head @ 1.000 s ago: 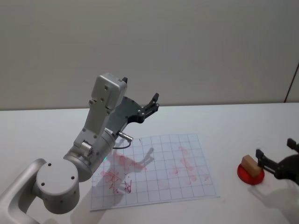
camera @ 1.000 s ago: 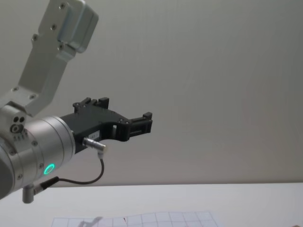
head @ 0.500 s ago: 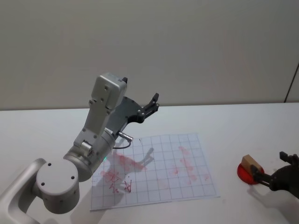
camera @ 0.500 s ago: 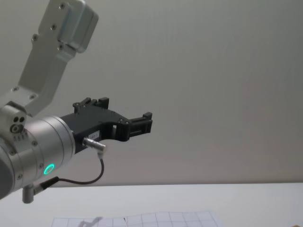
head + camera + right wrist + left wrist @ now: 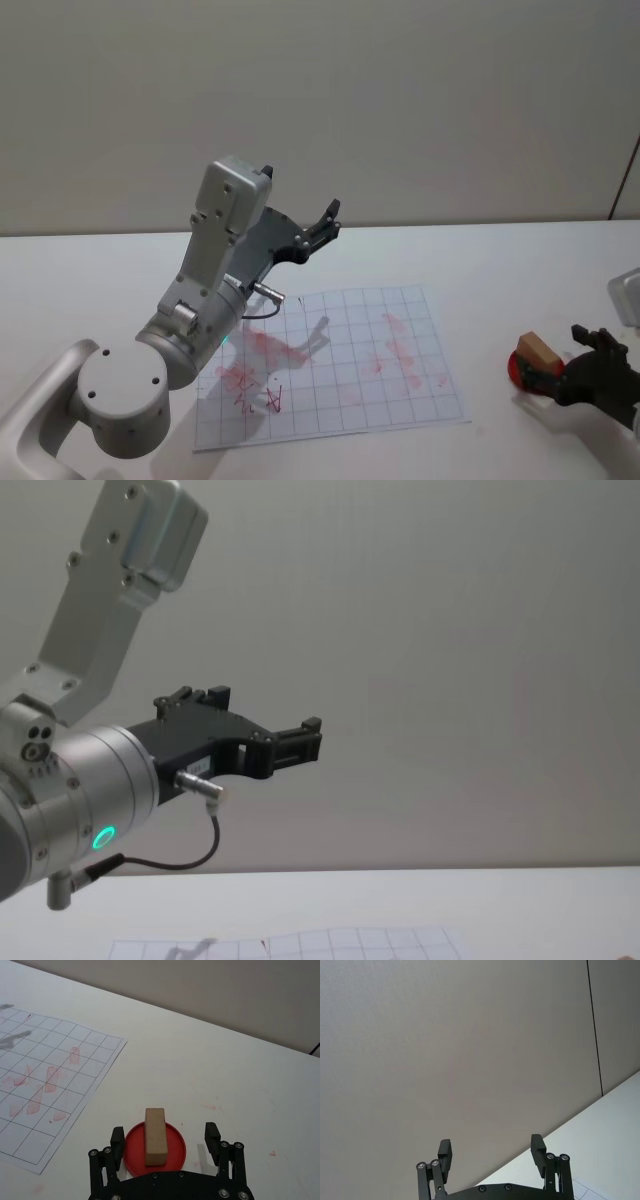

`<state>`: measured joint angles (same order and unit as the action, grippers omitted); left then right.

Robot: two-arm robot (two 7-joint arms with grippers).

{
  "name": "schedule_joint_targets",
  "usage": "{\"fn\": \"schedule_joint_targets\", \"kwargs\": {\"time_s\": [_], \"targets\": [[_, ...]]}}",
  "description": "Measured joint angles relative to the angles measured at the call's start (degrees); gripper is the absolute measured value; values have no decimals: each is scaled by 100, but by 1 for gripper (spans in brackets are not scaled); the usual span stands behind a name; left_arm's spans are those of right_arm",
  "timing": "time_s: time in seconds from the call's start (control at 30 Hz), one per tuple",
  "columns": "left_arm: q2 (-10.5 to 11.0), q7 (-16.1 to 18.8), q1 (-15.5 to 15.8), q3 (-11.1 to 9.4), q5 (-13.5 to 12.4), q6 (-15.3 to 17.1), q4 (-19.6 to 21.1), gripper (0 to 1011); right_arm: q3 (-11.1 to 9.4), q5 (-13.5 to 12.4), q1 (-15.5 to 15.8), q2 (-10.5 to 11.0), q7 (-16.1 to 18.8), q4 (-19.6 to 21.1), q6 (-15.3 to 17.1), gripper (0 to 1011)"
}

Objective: Use the one hand to pick up the stamp and affix it onto the A4 paper.

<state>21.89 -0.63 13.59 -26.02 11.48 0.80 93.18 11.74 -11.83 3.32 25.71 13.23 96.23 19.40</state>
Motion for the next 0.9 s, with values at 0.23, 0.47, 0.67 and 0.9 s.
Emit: {"fn": "schedule_joint_targets", "kwargs": {"time_s": [0.23, 0.47, 0.67, 0.9], "targets": [[0, 0, 0, 0, 0, 0, 0, 1001, 43, 108, -112, -62, 85, -110, 48, 855], [0, 0, 0, 0, 0, 0, 0, 1001, 70, 169, -180, -99, 133, -174, 74, 624], [0, 0, 0, 0, 0, 0, 0, 1001, 85, 203, -218, -120, 162, -210, 91, 425], [0, 0, 0, 0, 0, 0, 0, 1001, 91, 221, -238, -130, 175, -228, 98, 253]]}}
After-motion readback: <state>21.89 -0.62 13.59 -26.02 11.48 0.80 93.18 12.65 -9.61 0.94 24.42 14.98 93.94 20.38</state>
